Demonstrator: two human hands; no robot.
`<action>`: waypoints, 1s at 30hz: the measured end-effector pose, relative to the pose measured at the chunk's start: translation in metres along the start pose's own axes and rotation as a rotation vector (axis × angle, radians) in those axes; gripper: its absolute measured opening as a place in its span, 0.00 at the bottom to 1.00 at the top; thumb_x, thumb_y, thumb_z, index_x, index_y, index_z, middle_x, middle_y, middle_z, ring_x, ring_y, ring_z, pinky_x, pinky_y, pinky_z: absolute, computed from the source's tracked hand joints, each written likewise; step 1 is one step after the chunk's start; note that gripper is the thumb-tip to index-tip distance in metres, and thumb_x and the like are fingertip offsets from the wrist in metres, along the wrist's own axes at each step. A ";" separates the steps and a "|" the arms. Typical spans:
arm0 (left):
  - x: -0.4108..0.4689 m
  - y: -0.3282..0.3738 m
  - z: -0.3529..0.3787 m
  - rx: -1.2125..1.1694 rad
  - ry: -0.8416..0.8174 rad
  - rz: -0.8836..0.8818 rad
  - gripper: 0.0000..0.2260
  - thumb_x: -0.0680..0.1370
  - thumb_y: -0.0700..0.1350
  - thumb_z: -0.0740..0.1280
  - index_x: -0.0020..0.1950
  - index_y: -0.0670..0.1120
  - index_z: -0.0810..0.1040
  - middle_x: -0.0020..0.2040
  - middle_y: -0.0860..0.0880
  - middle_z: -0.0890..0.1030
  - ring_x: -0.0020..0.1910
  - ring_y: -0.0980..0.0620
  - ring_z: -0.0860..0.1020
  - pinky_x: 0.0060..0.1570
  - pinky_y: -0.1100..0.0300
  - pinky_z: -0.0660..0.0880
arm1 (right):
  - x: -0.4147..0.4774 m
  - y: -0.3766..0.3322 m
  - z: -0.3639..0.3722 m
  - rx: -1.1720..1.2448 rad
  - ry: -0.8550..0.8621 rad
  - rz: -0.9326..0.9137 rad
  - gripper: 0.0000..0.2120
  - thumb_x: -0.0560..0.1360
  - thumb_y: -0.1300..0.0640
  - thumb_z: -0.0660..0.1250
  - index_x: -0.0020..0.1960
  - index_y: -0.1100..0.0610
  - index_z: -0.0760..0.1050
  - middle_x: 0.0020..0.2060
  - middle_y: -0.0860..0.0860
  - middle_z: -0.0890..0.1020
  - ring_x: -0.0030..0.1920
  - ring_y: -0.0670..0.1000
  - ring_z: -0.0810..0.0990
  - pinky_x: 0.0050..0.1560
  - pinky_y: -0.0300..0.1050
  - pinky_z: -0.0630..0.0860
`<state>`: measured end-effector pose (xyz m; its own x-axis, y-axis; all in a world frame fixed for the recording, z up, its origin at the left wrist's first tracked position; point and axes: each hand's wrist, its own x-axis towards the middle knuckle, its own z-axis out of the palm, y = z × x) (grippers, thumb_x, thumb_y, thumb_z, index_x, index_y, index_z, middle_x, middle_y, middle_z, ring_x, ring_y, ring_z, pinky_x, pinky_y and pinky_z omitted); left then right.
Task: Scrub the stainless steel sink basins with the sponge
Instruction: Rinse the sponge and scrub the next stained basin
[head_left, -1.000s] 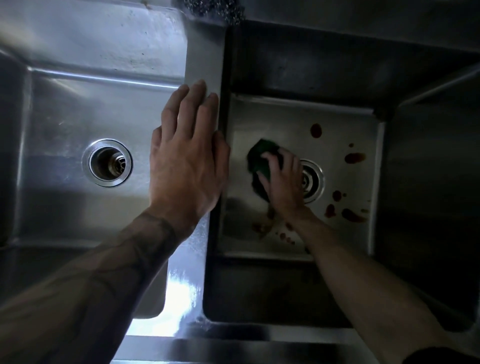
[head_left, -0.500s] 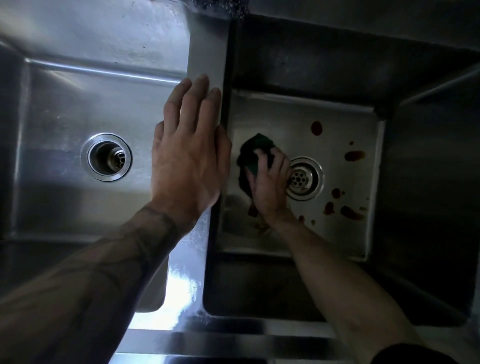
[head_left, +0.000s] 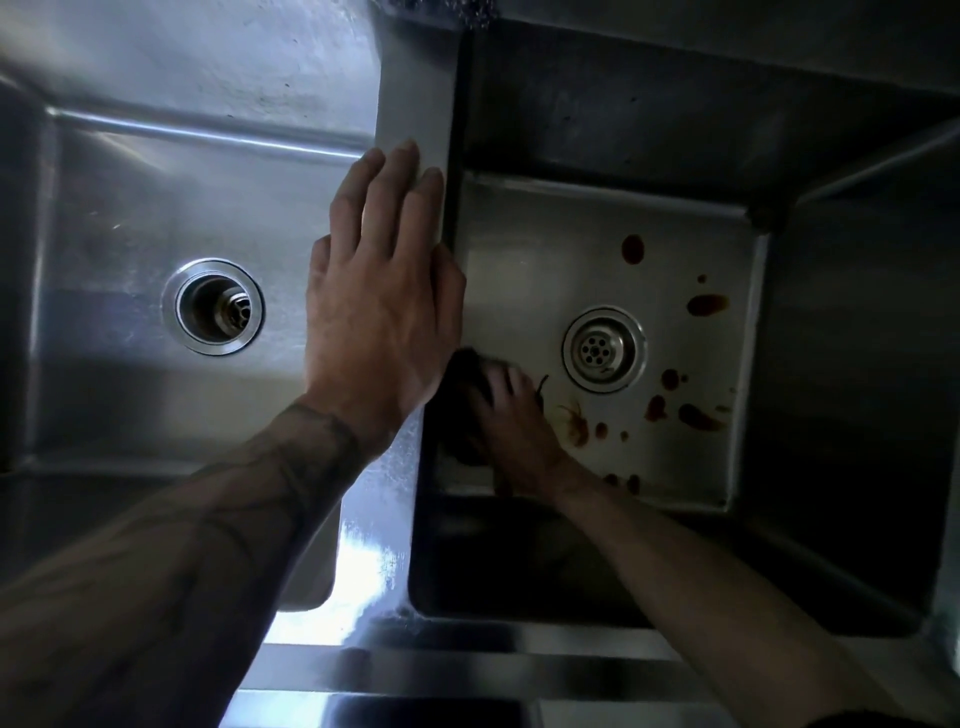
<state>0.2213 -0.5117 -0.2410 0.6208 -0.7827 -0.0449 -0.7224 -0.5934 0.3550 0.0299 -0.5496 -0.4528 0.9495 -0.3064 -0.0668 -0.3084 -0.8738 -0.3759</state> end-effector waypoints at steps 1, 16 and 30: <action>0.000 0.000 0.000 0.001 -0.001 0.000 0.23 0.85 0.45 0.57 0.80 0.40 0.68 0.83 0.43 0.65 0.83 0.41 0.60 0.75 0.42 0.67 | -0.014 0.007 -0.004 0.004 -0.068 -0.145 0.27 0.74 0.51 0.70 0.70 0.57 0.70 0.67 0.63 0.74 0.62 0.67 0.75 0.61 0.61 0.76; 0.000 -0.002 0.001 0.009 0.027 0.017 0.23 0.85 0.45 0.58 0.79 0.39 0.69 0.82 0.42 0.65 0.82 0.39 0.62 0.75 0.43 0.67 | -0.028 0.050 -0.032 -0.006 -0.082 -0.047 0.24 0.73 0.54 0.71 0.67 0.57 0.75 0.66 0.62 0.73 0.64 0.63 0.70 0.65 0.59 0.73; -0.001 -0.002 0.005 -0.001 0.060 0.027 0.23 0.84 0.45 0.57 0.78 0.39 0.70 0.81 0.41 0.67 0.82 0.39 0.63 0.74 0.42 0.68 | -0.002 0.053 -0.031 -0.025 0.044 0.235 0.21 0.77 0.51 0.62 0.67 0.58 0.75 0.65 0.63 0.74 0.64 0.62 0.70 0.65 0.60 0.75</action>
<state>0.2210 -0.5108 -0.2460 0.6185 -0.7855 0.0207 -0.7387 -0.5723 0.3560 0.0097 -0.6066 -0.4436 0.8482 -0.5182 -0.1095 -0.5227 -0.7853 -0.3317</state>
